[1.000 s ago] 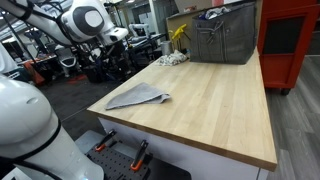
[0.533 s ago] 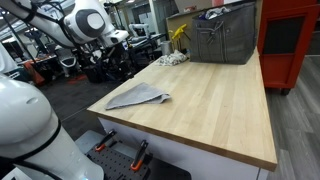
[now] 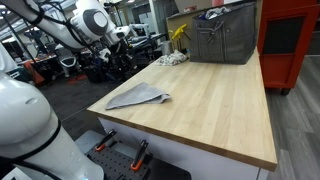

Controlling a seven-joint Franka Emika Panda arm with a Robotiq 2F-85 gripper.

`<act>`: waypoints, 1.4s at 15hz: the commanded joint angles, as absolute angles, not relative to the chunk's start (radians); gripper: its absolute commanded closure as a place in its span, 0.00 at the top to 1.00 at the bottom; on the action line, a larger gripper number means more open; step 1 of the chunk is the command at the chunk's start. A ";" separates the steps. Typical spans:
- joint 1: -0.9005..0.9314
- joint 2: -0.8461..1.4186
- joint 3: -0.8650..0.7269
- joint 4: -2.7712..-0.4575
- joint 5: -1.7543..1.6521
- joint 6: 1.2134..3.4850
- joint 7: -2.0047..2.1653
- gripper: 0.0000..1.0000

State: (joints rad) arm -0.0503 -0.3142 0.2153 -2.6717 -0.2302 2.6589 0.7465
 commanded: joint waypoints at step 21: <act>0.082 -0.078 0.135 -2.575 -0.013 2.722 -0.103 0.00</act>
State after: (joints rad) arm 0.0431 -0.0487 0.1547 -2.5889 -0.0970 2.7769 -0.0175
